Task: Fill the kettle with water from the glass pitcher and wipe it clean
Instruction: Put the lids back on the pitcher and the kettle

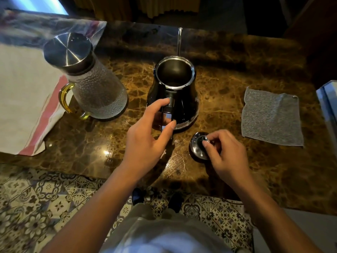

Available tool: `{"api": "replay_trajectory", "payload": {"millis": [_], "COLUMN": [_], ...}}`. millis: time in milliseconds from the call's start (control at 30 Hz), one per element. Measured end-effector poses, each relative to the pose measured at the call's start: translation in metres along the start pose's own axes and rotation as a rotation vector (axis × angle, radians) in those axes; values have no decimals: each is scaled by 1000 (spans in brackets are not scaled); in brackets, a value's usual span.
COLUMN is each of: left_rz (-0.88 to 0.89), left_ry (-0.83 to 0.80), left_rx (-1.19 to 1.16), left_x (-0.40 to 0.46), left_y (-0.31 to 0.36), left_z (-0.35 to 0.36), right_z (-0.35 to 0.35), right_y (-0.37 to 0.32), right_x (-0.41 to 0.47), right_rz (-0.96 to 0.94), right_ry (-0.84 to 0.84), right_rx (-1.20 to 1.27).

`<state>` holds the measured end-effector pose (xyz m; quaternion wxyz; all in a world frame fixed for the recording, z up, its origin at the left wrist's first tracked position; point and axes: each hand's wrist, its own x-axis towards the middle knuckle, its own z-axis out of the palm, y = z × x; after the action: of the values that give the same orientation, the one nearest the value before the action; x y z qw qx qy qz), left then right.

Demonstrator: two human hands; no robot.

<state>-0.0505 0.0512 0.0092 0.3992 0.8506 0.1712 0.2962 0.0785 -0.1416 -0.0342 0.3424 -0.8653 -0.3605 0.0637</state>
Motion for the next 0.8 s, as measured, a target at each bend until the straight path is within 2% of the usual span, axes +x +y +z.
{"api": "replay_trajectory", "payload": {"millis": [233,400,533,667,800], "left_rz": [-1,-72,-96,96,73], "left_ry": [-112,-180,-214,-205,-168], "left_rx": [-103,-217,-220,-147,-180], "left_x": [8,8,11,12,6], "left_y": [-13,-21,-25,-28,-29], "left_z": [-18,-31,-37,-40,-41], "right_z": [-51,-66,-60,-53,-45], "right_y": [-59,-105,-119,-119,-117], "right_x": [55,91,115,134,143], "right_rz": [-114,-243,-294,-361,-403], "right_ry": [203,300,267,180,80], "right_rx": [168,151,137,116,85]}}
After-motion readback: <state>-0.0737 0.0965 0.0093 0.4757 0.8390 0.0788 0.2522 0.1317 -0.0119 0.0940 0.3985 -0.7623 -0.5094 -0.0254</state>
